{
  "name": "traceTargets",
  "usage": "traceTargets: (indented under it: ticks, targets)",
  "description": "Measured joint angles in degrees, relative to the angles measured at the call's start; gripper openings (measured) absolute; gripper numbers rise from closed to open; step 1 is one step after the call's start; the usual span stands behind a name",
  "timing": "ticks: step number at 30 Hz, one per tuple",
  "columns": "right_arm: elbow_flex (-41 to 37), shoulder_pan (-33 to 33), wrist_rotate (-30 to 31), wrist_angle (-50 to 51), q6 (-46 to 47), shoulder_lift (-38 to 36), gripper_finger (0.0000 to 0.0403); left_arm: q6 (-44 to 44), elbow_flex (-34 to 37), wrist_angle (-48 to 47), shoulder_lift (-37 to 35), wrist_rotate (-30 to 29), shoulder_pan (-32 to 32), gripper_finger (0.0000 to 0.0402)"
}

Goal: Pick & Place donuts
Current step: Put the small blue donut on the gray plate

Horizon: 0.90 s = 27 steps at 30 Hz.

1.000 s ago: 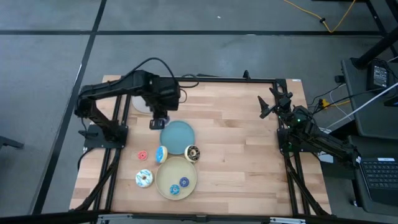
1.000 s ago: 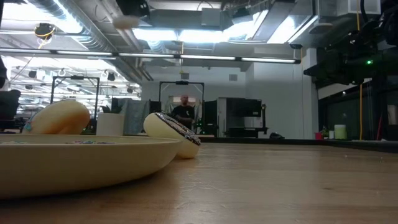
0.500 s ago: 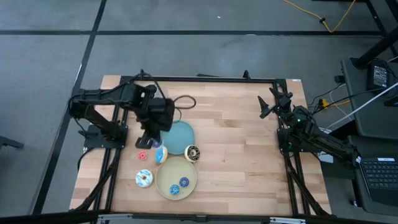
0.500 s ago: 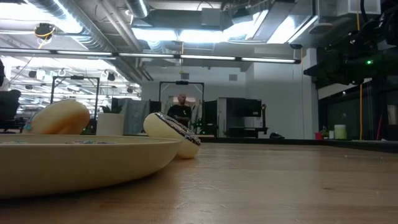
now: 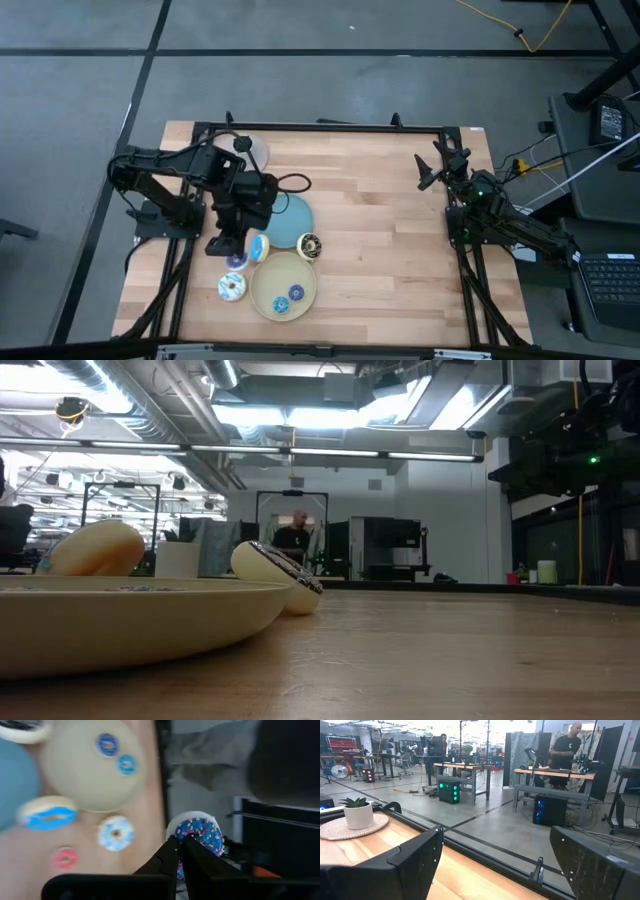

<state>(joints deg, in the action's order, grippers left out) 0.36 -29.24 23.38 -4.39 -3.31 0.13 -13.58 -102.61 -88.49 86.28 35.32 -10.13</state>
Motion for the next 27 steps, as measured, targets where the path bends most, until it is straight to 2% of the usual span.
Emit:
traceTargets:
  ticks: [16, 27]
  targets:
    - [-0.02, 0.01, 0.00, -0.01, 0.01, 0.00, 0.0365, -12.60, -0.03, 8.58, 0.02, 36.67, -0.10, 0.0013]
    - [-0.01, 0.00, 0.00, 0.01, 0.00, -0.01, 0.0365, -15.97, -7.03, 12.59, 0.02, 36.32, -0.28, 0.0013]
